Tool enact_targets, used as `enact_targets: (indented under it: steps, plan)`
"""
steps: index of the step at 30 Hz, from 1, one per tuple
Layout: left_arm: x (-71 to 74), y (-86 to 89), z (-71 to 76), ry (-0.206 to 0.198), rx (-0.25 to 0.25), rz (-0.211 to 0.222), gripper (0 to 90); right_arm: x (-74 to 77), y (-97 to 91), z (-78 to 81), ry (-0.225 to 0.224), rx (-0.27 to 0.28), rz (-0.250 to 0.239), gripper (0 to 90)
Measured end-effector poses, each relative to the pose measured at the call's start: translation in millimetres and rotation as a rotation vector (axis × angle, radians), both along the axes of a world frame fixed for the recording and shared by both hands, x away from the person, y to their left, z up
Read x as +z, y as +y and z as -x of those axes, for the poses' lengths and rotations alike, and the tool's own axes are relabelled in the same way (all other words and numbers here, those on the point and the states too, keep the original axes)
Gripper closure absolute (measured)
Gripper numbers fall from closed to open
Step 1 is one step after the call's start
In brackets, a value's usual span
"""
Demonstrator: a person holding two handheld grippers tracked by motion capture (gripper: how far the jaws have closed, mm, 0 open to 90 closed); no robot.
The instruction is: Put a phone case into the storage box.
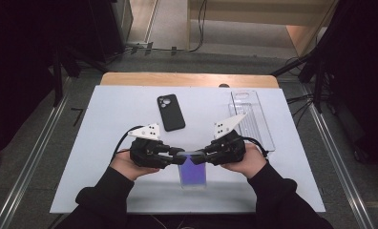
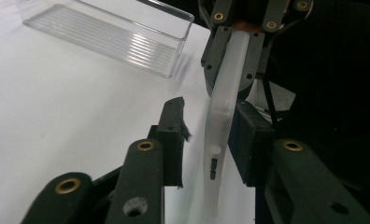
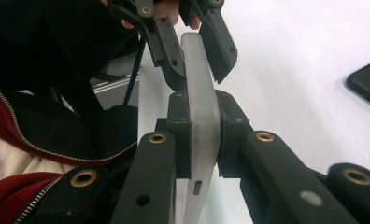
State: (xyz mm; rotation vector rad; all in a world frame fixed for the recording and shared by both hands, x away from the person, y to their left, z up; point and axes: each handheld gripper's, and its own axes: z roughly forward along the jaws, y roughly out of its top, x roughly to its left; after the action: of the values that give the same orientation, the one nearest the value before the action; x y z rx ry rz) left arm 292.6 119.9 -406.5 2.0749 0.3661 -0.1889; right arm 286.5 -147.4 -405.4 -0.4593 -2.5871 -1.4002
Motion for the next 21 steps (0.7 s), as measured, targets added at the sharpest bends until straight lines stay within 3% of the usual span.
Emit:
enact_targets:
  steps: [5, 8, 17, 18, 20, 21]
  plan:
    - [0.6, -0.2, 1.7, 0.008, -0.039, 0.006, 80.3, -1.1, 0.2, -0.5, 0.005, 0.019, 0.0, 76.5]
    - [0.8, -0.4, 1.4, 0.011, -0.068, 0.005, 80.9, -1.5, -0.2, -0.5, 0.011, 0.035, -0.002, 76.6]
    - [2.5, -0.6, -0.7, 0.05, -0.075, 0.013, 81.6, -2.2, -1.1, -1.9, 0.024, 0.032, -0.007, 76.3]
    - [2.9, -0.1, -1.2, 0.052, -0.07, 0.01, 81.6, -2.3, -1.4, -2.3, 0.028, 0.028, -0.006, 75.7]
    - [3.9, 1.2, -2.3, 0.065, -0.06, 0.004, 81.7, -4.2, -2.9, -4.1, 0.045, 0.005, -0.013, 64.9]
    - [3.9, 1.2, -2.3, 0.065, -0.06, 0.004, 81.6, -4.2, -2.9, -4.1, 0.045, 0.005, -0.013, 64.9]
